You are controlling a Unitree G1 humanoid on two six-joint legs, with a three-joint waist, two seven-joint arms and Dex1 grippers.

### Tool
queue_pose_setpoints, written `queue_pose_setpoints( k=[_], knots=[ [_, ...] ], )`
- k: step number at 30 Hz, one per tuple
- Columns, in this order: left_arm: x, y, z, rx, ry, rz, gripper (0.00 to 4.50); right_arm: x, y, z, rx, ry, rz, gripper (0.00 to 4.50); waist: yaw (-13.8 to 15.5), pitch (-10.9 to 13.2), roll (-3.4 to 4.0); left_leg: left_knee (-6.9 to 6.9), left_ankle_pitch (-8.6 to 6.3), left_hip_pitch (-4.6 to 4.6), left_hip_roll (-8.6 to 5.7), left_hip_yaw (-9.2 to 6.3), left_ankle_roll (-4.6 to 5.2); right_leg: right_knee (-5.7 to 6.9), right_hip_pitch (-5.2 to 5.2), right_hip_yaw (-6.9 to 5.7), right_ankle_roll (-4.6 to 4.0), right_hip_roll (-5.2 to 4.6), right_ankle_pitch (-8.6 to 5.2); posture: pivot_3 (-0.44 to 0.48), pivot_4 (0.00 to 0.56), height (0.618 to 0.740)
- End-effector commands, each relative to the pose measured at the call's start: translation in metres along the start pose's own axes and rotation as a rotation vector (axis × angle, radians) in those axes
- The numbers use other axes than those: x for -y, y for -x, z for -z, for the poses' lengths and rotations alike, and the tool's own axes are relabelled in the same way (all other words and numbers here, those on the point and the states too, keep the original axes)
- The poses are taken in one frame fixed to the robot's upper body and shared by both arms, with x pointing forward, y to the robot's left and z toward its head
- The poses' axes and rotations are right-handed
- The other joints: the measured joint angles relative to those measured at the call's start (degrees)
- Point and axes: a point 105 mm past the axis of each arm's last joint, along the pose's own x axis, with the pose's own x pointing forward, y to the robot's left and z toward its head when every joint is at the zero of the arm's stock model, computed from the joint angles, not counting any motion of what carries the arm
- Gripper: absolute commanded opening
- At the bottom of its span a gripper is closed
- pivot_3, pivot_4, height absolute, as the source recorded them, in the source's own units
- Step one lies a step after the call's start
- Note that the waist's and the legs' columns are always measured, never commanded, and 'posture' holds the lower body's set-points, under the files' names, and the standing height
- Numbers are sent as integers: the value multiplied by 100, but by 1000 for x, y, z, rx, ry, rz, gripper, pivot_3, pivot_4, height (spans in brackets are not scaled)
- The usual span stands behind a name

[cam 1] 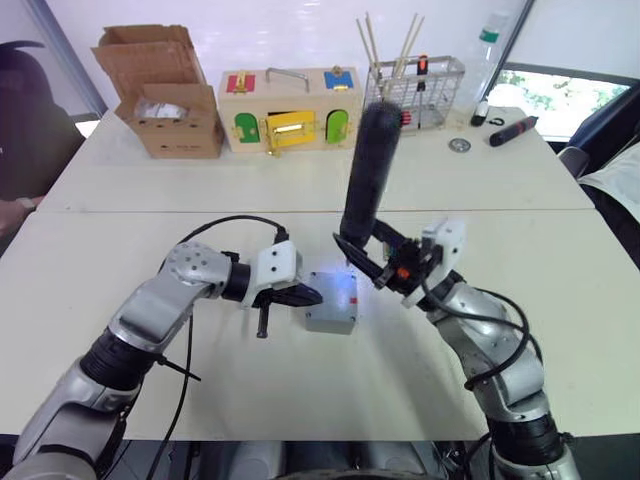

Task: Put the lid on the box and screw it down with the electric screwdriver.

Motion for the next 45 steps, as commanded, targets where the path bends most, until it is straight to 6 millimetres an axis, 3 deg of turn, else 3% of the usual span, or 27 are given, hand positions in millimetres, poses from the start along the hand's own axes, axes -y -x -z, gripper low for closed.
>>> queue_pose_setpoints(
  k=[1, 9, 12, 17, 20, 23, 31, 36, 45],
  knots=[
    [8, -9, 30, -83, 105, 25, 0, -1, 2, -43, 116, 4, 0, 1750, 4, 0, 1, -1, 0, 0, 0, -4, 0, -3, 2, -4, 0, -1, 0, 0, 150, 740],
    [-2, 5, -3, 76, 195, 9, 0, 42, 27, -64, -23, -311, 45, 1750, -2, 31, 22, -1, -1, -12, -4, -23, 1, -17, 8, -22, 0, -9, 0, 0, 150, 740],
    [2, 12, -8, 81, 192, 37, 0, 70, 54, -54, -256, -326, 95, 1750, -10, 67, 47, -10, -3, -29, -3, -29, 6, -40, 3, -31, -1, -8, 0, 0, 150, 740],
    [4, 27, -27, 80, 113, 86, 0, 122, 97, -56, -569, -351, 283, 1750, -10, 82, 62, 3, -6, -104, -3, -31, 12, -57, -50, -40, -1, -8, 2, 0, 150, 740],
    [4, 32, -35, 88, 70, 96, 0, 143, 131, -41, -816, -382, 427, 1750, 0, 84, 62, 4, -6, -122, -2, -29, 12, -54, -68, -39, -1, -6, 2, 0, 150, 740],
    [8, 35, -43, 92, 28, 110, 0, 137, 157, -35, -1005, -501, 423, 1750, 0, 84, 63, 5, -6, -137, -1, -29, 13, -53, -84, -39, -1, -6, 2, 0, 150, 740],
    [15, 36, -53, 97, -28, 95, 0, 150, 189, -2, -1154, -752, 538, 1750, -10, 89, 70, 12, -6, -148, -2, -18, 12, -48, -100, -32, -1, -5, 3, 0, 150, 740],
    [22, 38, -49, 90, -2, 76, 0, 157, 198, 24, -1237, -733, 574, 1750, -6, 90, 71, 12, -6, -161, -2, -18, 12, -41, -119, -32, -1, -3, 3, 0, 150, 740],
    [33, 39, -42, 59, 32, 84, 0, 167, 215, 42, -1303, -698, 603, 1750, 8, 91, 71, 30, 4, -178, -3, -16, -4, 2, -147, -30, -1, -3, 3, 0, 150, 740]
  ],
)
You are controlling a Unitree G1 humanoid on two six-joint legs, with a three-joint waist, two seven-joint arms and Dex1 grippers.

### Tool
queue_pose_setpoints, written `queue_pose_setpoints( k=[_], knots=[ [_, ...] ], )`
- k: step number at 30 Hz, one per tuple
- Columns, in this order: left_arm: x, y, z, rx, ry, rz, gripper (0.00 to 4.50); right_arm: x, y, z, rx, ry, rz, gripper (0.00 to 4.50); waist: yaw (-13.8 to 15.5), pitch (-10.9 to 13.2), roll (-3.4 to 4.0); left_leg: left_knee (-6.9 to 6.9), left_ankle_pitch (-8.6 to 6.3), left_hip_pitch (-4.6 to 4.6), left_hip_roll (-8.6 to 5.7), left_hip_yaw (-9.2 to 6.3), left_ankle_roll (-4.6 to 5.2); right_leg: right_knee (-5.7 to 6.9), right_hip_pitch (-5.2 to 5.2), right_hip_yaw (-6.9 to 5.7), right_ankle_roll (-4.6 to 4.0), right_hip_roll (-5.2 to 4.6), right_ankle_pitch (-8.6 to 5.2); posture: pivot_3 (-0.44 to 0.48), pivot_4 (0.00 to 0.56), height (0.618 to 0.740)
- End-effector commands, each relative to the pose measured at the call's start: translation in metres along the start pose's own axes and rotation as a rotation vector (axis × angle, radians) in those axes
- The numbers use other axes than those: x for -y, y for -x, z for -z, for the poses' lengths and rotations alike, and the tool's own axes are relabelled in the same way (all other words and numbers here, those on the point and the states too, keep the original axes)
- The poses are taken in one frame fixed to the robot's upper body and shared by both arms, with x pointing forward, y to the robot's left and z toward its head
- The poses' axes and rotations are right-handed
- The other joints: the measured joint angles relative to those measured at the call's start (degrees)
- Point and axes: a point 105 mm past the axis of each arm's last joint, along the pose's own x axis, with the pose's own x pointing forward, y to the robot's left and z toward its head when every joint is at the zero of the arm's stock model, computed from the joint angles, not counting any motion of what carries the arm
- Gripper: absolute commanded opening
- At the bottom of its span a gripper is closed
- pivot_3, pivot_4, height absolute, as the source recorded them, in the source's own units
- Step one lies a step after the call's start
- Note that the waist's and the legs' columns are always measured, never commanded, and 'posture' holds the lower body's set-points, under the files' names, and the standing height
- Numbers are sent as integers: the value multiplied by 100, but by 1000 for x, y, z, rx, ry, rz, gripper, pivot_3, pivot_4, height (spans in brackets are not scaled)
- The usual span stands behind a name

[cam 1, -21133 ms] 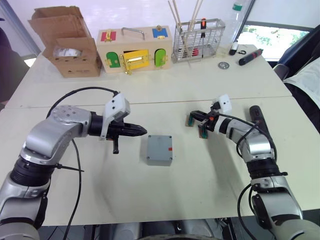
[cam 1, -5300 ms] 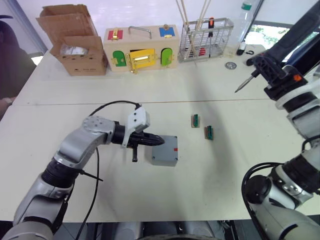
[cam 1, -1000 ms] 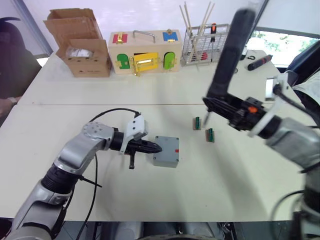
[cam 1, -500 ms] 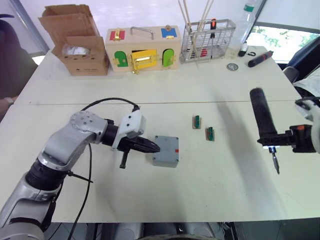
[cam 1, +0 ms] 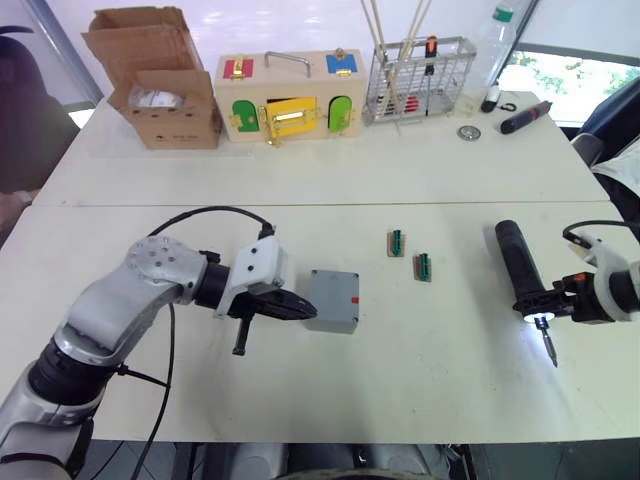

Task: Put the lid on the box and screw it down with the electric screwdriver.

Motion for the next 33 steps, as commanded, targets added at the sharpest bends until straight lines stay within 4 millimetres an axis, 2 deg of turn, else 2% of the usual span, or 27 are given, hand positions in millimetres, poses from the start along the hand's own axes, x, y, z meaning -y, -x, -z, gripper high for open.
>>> queue_pose_setpoints(
  k=[1, 2, 4, 7, 11, 13, 15, 17, 18, 20, 21, 23, 27, 30, 33],
  knots=[
    [2, 4, -6, 8, -23, -14, 0, 13, 4, -5, 30, 30, 66, 2758, -1, -1, -2, 0, 0, 2, 0, 0, 0, 0, 3, 0, 0, 0, 0, 0, 150, 740],
    [1, 4, -6, 11, -17, -16, 0, 14, 4, -6, 34, 37, 74, 2938, 0, -2, -5, 1, 0, 5, 0, 0, 0, 0, 5, 0, 0, 0, 0, 0, 150, 740],
    [1, 4, -5, 16, -9, -19, 0, 15, 4, -6, 38, 48, 75, 3639, 5, -4, -7, 1, 0, 6, 0, -1, 0, 0, 8, -1, 0, 0, 0, 0, 150, 740],
    [-1, 4, -7, 37, 7, -24, 0, 13, 4, -8, 51, 62, 70, 4430, 7, -4, -8, 2, 0, 6, 0, -2, 0, 0, 9, -1, 0, 0, 0, 0, 150, 740],
    [-11, 3, -9, 78, -5, -83, 0, 14, 9, -19, 128, 112, 88, 4471, 6, -4, -9, 3, 0, 7, -1, -2, 0, 1, 9, -2, 0, 0, 0, 0, 150, 740],
    [-30, 7, -12, 119, -39, -230, 0, 13, 19, -35, 229, 204, 121, 4471, 7, -4, -9, 5, 0, 7, -1, -2, 0, 2, 9, -2, 0, 0, 0, 0, 150, 740],
    [-39, 13, -11, 151, -40, -313, 0, 10, 26, -47, 311, 233, 131, 4471, -4, -4, -8, 9, 0, 5, -3, 1, -1, 9, 5, 0, 0, -2, 0, 0, 150, 740],
    [-46, 25, -4, 158, 14, -373, 0, -8, 42, -67, 479, 288, 90, 4471, -25, -5, -8, 7, 1, 6, -2, 1, -2, 15, -1, 1, 0, 0, 0, 0, 150, 740],
    [-48, 32, 1, 161, 59, -394, 0, -24, 51, -78, 603, 330, 31, 4471, -44, -5, -7, 4, 2, 5, 0, 1, -3, 16, -4, 2, 0, 3, 0, 0, 150, 740],
    [-47, 45, 9, 204, 170, -420, 0, -58, 67, -86, 835, 385, -83, 4471, -58, -5, -7, -7, 2, 6, 6, 3, -4, 20, -11, 5, 0, 12, 0, 0, 150, 740],
    [-46, 51, 14, 209, 199, -449, 0, -72, 70, -82, 920, 425, -125, 4471, -44, -6, -8, -8, 2, 6, 10, 3, -4, 24, -14, 5, 0, 16, 0, 0, 150, 740],
    [-41, 57, 23, 202, 244, -462, 0, -89, 67, -69, 976, 459, -172, 4471, -9, -6, -8, -14, 3, 2, 14, -11, -6, 24, -15, -5, 0, 19, 0, 0, 150, 740],
    [-16, 58, 47, 139, 357, -424, 0, -129, 37, -20, 981, 509, -328, 4471, 93, -7, -10, -3, 12, -8, 1, -17, -22, 19, -9, -7, 0, 1, 0, 0, 150, 740],
    [0, 60, 61, 85, 405, -402, 0, -143, 18, 19, 939, 584, -353, 4471, 142, -7, -10, -1, 11, -5, -6, -18, -19, 14, -4, -6, 0, -9, 0, 0, 150, 740],
    [13, 62, 76, 52, 465, -380, 0, -141, -3, 52, 898, 558, -351, 4471, 125, -9, -12, -2, 12, 18, -6, -20, -21, 15, 17, -6, 0, -8, 0, 0, 150, 740]
  ],
)
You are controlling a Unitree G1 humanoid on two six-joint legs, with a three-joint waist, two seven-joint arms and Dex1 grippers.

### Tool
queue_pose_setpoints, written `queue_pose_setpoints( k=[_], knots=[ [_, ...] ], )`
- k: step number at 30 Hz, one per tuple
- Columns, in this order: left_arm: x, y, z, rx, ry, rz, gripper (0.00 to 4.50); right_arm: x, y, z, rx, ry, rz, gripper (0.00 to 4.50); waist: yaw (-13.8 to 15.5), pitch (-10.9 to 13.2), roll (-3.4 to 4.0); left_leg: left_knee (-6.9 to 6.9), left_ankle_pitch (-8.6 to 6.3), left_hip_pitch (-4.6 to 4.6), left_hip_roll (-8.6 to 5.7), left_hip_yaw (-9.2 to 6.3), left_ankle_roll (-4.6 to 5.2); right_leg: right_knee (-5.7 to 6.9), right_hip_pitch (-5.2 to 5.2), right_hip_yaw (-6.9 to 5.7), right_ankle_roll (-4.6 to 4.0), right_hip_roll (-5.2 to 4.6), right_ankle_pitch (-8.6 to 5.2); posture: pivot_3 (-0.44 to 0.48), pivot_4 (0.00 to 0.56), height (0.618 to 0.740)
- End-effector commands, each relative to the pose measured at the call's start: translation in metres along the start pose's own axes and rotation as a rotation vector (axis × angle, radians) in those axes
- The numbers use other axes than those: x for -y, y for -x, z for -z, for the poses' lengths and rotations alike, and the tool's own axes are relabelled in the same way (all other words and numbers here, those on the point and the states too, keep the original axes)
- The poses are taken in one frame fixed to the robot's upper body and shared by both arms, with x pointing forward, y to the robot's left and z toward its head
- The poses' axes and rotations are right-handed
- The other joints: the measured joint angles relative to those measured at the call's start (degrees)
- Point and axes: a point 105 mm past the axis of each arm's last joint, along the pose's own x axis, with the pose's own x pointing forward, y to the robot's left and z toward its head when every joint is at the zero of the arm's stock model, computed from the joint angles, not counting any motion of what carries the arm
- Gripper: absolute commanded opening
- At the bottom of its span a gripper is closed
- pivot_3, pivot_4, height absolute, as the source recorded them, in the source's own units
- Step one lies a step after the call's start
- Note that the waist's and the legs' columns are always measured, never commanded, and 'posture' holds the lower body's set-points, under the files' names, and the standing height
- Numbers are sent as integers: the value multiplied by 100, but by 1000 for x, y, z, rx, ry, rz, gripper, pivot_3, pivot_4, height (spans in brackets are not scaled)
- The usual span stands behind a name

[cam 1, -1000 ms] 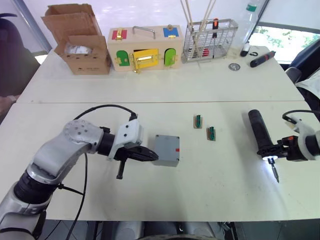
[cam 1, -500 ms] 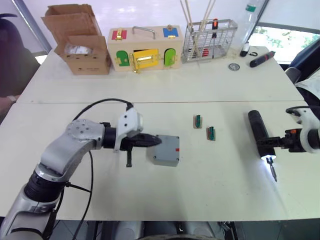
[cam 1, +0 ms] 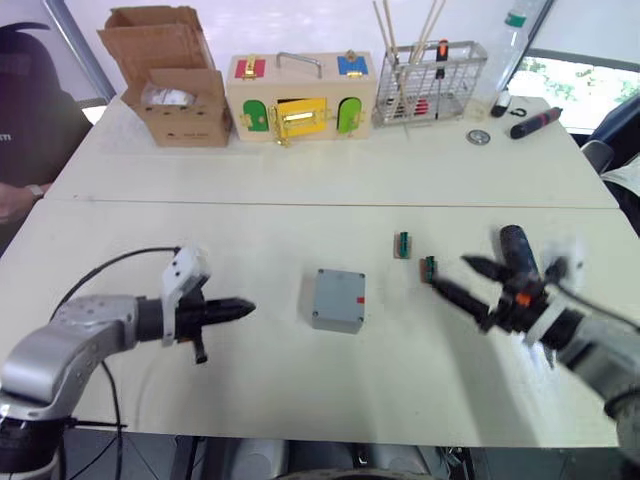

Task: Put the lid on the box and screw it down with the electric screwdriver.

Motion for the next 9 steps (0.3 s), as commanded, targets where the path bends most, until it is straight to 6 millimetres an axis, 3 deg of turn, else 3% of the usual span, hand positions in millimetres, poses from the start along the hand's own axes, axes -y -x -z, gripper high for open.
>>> queue_pose_setpoints(
  k=[1, 5, 9],
  knots=[
    [6, 8, 5, -8, 1, 25, 0, -16, 7, 16, 29, 43, 0, 4471, -15, -2, -3, -8, 0, 28, 1, 0, 0, -1, 24, 1, -1, 1, -1, 0, 150, 740],
    [2, 6, 12, -5, 22, 14, 0, -12, 9, 44, -21, 71, 29, 4471, -42, -2, -2, -19, 0, 79, 3, 3, 0, -6, 70, 5, -4, 1, -1, 0, 150, 740],
    [-7, 3, 10, 21, 46, -10, 0, -14, 5, 51, -16, 86, 31, 4471, -47, -1, -1, -22, 0, 99, 4, 2, -1, -6, 88, 4, -5, 2, -1, 0, 150, 740]
  ],
)
